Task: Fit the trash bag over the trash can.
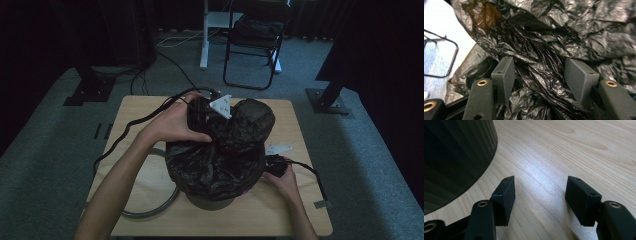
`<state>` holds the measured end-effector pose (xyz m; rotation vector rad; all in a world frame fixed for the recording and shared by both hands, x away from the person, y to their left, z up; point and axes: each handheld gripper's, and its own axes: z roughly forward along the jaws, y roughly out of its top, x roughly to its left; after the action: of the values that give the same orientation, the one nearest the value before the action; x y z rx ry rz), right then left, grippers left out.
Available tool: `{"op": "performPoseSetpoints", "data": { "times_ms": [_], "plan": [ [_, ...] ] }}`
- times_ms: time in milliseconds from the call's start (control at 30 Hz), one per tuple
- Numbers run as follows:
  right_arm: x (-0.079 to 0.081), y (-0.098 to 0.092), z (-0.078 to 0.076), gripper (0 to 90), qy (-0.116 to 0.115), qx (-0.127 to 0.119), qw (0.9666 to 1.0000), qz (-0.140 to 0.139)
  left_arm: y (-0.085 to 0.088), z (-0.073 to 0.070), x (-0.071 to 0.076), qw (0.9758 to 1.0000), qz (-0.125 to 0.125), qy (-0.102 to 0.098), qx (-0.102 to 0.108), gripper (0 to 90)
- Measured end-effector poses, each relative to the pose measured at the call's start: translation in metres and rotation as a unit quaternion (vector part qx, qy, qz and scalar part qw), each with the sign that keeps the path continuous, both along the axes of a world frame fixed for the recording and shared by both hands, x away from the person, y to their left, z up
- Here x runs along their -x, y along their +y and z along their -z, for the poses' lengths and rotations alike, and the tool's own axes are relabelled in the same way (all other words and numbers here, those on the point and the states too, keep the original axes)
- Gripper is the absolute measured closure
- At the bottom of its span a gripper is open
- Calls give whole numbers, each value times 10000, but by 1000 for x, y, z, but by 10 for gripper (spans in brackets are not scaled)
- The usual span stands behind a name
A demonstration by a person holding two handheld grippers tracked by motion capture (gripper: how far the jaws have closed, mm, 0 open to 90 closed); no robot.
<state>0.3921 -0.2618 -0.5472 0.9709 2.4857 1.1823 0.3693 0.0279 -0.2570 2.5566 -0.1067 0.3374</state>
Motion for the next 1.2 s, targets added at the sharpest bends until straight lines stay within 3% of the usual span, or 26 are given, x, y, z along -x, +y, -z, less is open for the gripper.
{"op": "performPoseSetpoints", "data": {
  "times_ms": [233, 300, 433, 500, 533, 633, 733, 800, 867, 967, 1067, 1200],
  "plan": [
    [0, 0, 0, 406, 4, -5, 10000, 0, -7, 12, 1, 9979, -79, -194, -615, 431],
    [0, 0, 0, 407, 13, -14, 10000, -4, -8, 15, 1, 9974, -47, -215, -684, 430],
    [0, 0, 0, 407, 13, -16, 10000, -2, -3, 11, 1, 9988, -20, -146, -478, 429],
    [0, 0, 0, 407, 13, -14, 10000, -3, 8, 2, -2, 9999, -31, -17, -134, 429],
    [0, 0, 0, 406, 17, -17, 10000, -4, 8, 2, -2, 9999, -31, -17, -134, 429],
    [0, -1, 0, 407, 34, -28, 10000, -4, 21, -8, -3, 9996, -9, 123, 267, 430],
    [-1, -1, 0, 407, 40, -35, 10000, -1, 31, -21, -2, 9971, 59, 221, 721, 430],
    [-1, -1, 0, 407, 44, -40, 10000, 3, 36, -29, -1, 9935, 158, 347, 1076, 430],
    [-1, -1, 0, 407, 44, -43, 10000, 7, 39, -34, 0, 9908, 195, 359, 1290, 430],
    [-1, -1, 0, 407, 47, -45, 10000, 12, 35, -39, 1, 9903, 219, 301, 1338, 429],
    [-1, -1, 0, 407, 48, -46, 10000, 13, 24, -43, 1, 9919, 255, 221, 1225, 429],
    [-1, -1, 0, 407, 46, -45, 10000, 14, 12, -46, 0, 9913, 298, 199, 1266, 429]
  ]
}}
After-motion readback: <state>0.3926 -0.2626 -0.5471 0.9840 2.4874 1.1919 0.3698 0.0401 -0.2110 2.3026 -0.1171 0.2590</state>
